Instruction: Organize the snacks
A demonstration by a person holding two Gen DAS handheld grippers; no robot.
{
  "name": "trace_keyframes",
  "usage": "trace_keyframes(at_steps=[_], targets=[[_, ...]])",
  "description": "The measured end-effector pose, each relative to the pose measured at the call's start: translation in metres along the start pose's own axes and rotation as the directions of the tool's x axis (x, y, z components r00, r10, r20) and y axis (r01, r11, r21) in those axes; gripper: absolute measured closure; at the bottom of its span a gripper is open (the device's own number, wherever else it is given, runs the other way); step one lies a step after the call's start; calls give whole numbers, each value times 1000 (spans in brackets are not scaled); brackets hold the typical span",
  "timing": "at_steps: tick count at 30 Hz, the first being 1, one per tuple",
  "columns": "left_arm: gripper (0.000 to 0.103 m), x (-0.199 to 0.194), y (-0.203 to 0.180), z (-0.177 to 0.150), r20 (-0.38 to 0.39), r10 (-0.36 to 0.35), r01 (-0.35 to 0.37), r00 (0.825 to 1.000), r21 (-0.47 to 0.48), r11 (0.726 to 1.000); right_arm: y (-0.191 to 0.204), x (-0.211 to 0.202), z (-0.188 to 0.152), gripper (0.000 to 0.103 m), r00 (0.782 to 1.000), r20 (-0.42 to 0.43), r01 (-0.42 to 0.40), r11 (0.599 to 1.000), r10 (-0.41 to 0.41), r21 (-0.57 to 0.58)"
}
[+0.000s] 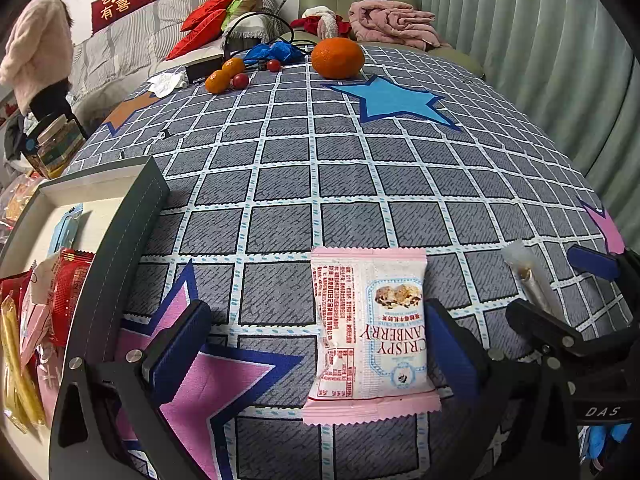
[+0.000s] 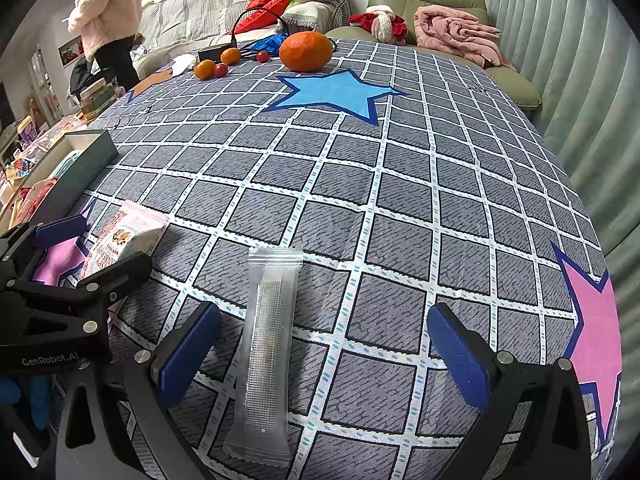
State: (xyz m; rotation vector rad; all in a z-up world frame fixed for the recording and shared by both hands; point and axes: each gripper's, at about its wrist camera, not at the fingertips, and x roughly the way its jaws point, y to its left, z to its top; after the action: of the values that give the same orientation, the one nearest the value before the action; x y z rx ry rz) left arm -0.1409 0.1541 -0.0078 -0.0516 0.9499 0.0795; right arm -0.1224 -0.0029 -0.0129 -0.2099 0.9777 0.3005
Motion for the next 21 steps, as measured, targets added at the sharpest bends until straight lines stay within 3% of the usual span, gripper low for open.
trace_keyframes(at_steps=[15,21], targets=[[0,0,0,0,-1,-1,1,1000,1,1000,0,-1,1,0,1000,-14,-5,1000,4,-7],[0,0,0,1,-12,5,-5,1000,4,1000,0,2,9,0,997,-73,6,1000,-6,3]])
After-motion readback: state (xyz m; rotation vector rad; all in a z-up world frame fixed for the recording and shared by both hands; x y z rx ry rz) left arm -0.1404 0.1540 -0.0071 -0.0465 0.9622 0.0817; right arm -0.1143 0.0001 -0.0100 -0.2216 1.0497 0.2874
